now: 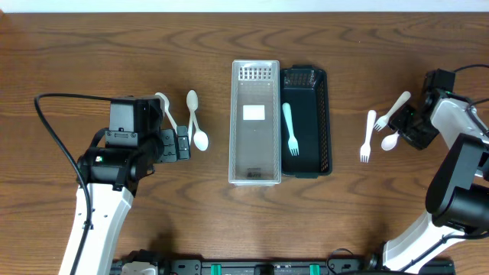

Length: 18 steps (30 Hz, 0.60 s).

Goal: Pack container
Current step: 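Grasp a white plastic spoon on the right with the right gripper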

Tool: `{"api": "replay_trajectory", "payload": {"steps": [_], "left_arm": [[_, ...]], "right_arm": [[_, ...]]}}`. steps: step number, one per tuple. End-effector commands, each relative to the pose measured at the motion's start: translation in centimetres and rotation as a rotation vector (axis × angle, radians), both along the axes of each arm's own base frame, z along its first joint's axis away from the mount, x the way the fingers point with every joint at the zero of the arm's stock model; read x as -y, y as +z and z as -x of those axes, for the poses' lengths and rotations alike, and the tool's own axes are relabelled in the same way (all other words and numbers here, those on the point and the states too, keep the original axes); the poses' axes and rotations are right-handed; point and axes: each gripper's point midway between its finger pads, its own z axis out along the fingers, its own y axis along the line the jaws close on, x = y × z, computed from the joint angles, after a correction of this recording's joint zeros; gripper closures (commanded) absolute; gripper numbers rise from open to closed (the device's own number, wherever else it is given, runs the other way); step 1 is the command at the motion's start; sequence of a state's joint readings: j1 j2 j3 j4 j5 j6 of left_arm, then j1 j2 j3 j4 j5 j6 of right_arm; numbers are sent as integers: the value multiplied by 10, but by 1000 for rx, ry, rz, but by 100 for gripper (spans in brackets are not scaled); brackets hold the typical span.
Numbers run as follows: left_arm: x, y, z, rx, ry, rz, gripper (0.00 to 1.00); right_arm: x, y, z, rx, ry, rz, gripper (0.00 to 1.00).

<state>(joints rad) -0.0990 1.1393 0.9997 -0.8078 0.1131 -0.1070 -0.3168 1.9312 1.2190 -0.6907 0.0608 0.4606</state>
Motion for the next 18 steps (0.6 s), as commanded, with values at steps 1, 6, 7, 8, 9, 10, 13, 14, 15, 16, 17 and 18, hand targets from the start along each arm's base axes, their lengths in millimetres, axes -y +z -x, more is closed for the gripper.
{"api": "replay_trajectory", "payload": {"steps": [1, 6, 7, 8, 9, 10, 13, 14, 15, 16, 17, 18], "left_arm": [[-1, 6, -3, 13, -2, -5, 2], [-1, 6, -3, 13, -2, -5, 2], [-1, 6, -3, 14, -3, -5, 2], [-1, 6, -3, 14, -2, -5, 2], [-1, 6, -3, 14, -2, -5, 2], [-1, 6, -3, 14, -2, -5, 2], [-1, 6, -3, 13, -3, -5, 2], [-1, 6, -3, 13, -2, -5, 2], [-1, 6, -3, 14, -2, -5, 2], [-1, 6, -3, 13, -2, -5, 2], [-1, 6, -3, 13, -2, -5, 2], [-1, 6, -3, 13, -2, -5, 2]], "right_arm": [[2, -11, 8, -37, -5, 10, 55], [1, -11, 12, -51, -5, 4, 60], [0, -12, 14, -59, -5, 1, 58], [0, -12, 15, -64, -3, 2, 55], [0, -13, 17, -67, -1, 2, 54], [0, -15, 18, -71, -2, 5, 53], [2, -19, 22, -79, -4, 19, 55], [2, -20, 24, -82, -4, 20, 56], [1, -21, 25, -84, -4, 19, 59], [1, -22, 26, -88, -4, 18, 63], [0, -23, 27, -91, -4, 17, 68], [0, -23, 28, -93, -4, 16, 75]]}}
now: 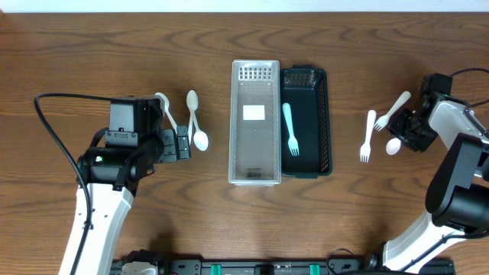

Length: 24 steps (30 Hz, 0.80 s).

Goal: Pack container
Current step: 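Grasp a white plastic spoon on the right with the right gripper, then place the spoon into the dark green basket and release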

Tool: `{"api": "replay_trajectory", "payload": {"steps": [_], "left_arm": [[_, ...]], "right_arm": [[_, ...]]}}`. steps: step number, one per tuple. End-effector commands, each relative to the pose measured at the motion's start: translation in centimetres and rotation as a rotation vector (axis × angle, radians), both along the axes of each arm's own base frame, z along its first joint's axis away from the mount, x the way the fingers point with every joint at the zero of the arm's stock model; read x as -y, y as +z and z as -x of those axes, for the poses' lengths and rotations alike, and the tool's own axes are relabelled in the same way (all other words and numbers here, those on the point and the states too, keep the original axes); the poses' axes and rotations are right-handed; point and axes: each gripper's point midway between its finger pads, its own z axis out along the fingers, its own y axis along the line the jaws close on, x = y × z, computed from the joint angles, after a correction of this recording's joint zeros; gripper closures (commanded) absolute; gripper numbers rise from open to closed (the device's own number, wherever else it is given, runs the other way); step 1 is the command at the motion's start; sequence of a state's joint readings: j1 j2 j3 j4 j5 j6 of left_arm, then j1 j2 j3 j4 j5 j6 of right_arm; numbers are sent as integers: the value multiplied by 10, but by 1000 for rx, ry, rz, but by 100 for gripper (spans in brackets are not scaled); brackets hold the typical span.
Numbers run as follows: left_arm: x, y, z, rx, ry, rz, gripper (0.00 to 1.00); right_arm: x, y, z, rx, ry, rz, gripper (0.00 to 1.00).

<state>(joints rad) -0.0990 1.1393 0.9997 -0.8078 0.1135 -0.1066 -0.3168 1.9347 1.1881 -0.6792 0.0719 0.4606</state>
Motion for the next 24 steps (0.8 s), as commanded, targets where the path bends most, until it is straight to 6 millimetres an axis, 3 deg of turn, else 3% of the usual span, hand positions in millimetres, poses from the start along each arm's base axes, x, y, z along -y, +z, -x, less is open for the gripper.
{"api": "replay_trajectory", "payload": {"steps": [1, 2, 3, 8, 10, 13, 14, 18, 21, 24], "left_arm": [[-1, 6, -3, 14, -2, -5, 2], [-2, 6, -3, 13, -1, -5, 2], [-1, 6, -3, 13, -2, -5, 2], [-2, 6, -3, 13, -2, -5, 2], [-2, 6, -3, 14, -1, -5, 2], [-1, 6, -3, 14, -2, -5, 2], [-1, 6, -3, 13, -2, -5, 2], [-1, 6, -3, 14, -2, -5, 2], [-1, 6, -3, 13, -2, -5, 2], [-1, 6, -3, 13, -2, -5, 2]], "right_arm": [[1, -15, 20, -72, -2, 12, 85], [0, -15, 21, -76, -2, 10, 96], [0, -15, 22, -82, -2, 8, 99], [-3, 8, 25, -77, -31, -2, 99], [-6, 33, 18, -25, -32, 8, 99], [-24, 89, -1, 125, 14, -8, 99], [-44, 124, -12, 234, 65, -41, 99], [-111, 209, -27, 518, 273, -97, 99], [-157, 248, -25, 643, 404, -93, 99], [-200, 254, -18, 663, 515, -103, 99]]}}
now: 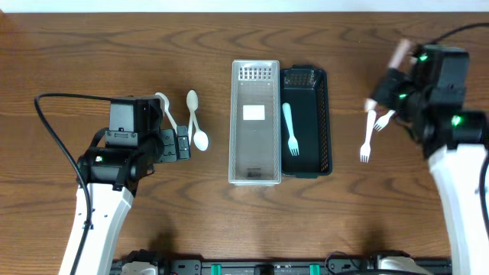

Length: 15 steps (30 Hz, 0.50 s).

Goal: Pack container
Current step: 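Place the spoon into the dark green basket and release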

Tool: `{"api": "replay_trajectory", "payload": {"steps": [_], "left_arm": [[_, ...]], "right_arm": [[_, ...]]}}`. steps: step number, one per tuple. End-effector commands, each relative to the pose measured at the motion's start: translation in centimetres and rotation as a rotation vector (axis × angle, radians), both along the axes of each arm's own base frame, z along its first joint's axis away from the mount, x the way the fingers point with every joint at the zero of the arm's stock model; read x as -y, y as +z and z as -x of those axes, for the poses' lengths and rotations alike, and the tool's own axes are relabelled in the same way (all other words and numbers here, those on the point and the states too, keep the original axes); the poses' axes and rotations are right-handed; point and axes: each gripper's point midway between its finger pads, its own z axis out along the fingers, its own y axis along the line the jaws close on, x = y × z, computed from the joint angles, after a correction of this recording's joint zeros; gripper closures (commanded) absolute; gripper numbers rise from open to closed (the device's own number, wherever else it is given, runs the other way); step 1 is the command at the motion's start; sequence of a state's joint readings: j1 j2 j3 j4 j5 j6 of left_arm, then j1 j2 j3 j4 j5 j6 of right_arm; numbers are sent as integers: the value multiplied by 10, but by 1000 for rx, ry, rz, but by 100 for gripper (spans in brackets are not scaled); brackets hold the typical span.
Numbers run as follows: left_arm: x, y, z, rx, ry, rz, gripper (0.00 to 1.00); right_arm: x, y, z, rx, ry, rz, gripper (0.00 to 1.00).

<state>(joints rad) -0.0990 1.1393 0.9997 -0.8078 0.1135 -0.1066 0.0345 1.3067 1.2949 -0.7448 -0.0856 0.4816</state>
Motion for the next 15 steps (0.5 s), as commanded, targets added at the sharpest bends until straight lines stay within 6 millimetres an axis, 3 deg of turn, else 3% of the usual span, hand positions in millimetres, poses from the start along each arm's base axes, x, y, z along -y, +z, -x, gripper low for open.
{"api": "replay_trajectory", "payload": {"steps": [1, 4, 8, 13, 14, 15], "left_arm": [[-1, 6, -3, 14, -2, -5, 2], [-2, 6, -3, 14, -2, -5, 2], [-1, 6, -3, 13, -2, -5, 2], [-2, 6, -3, 13, -1, -5, 2], [-1, 6, -3, 13, -2, -5, 2], [-1, 6, -3, 14, -2, -5, 2]], "right_arm": [[-59, -13, 11, -35, 161, 15, 99], [-83, -41, 16, -99, 179, 76, 99], [-87, -95, 14, -213, 118, 218, 99], [-96, -157, 8, -355, 143, 273, 99], [-99, -163, 7, -367, 162, 271, 95], [-104, -165, 6, -369, 192, 266, 85]]}}
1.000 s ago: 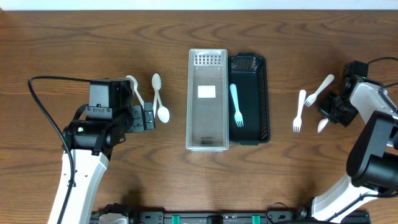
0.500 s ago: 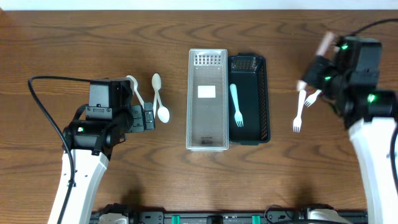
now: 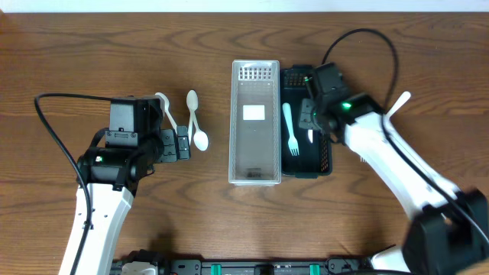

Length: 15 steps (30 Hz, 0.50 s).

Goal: Pack container
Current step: 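Place the spoon into the dark green basket and release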

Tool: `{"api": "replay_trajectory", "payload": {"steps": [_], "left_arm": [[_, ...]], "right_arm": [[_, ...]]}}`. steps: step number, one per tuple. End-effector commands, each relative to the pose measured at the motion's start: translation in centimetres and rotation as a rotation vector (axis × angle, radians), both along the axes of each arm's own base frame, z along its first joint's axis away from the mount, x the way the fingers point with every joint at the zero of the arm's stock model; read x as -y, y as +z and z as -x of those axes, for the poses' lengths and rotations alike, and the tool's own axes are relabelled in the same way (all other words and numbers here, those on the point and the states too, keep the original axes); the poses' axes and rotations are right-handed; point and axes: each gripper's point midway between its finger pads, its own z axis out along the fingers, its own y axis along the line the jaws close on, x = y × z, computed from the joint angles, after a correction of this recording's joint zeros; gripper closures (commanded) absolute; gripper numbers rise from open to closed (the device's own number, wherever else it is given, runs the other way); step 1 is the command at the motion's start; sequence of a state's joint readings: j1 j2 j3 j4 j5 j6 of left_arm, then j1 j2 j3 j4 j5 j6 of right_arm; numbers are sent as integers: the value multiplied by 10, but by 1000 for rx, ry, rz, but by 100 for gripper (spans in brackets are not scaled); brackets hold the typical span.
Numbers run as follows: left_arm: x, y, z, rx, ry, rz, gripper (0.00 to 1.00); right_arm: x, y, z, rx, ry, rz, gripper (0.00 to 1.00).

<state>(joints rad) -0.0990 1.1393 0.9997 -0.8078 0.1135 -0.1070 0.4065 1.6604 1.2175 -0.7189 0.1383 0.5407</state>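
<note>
A clear plastic container and a black basket stand side by side mid-table. A light blue fork lies in the basket. My right gripper hangs over the basket, and a small white utensil shows just below its fingers; it seems shut on it. One white fork shows on the table right of the arm. Three white spoons lie left of the container. My left gripper sits beside them, open and holding nothing.
The right arm stretches diagonally across the right half of the table and hides what lies beneath it. The left arm's black cable loops at the far left.
My right arm has swung from high over the forks at the far right to over the black basket, with a white utensil at its fingers. The left arm has not moved.
My right gripper was low at a white spoon beside two white forks at the far right. Then the spoon was gone from the table and the arm was raised. Now the gripper is over the black basket. The left arm stayed still throughout.
</note>
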Motion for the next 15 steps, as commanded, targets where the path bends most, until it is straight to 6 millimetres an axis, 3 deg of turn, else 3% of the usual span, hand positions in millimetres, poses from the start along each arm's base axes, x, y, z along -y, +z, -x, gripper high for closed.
{"api": "replay_trajectory", "payload": {"steps": [1, 2, 6, 8, 12, 15], "left_arm": [[-1, 6, -3, 14, -2, -5, 2], [-1, 6, -3, 13, -2, -5, 2], [-1, 6, -3, 13, -2, -5, 2], [-1, 6, -3, 14, -2, -5, 2], [-2, 6, -3, 13, -2, -5, 2], [-1, 6, -3, 14, -2, -5, 2]], "right_arm": [[-2, -9, -4, -4, 26, 22, 62], [-3, -3, -5, 10, 34, 13, 46], [1, 41, -22, 139, 61, -6, 22], [12, 67, -30, 213, 44, -18, 23], [67, 109, -38, 330, -103, -27, 28], [118, 114, -39, 338, -268, -36, 34]]}}
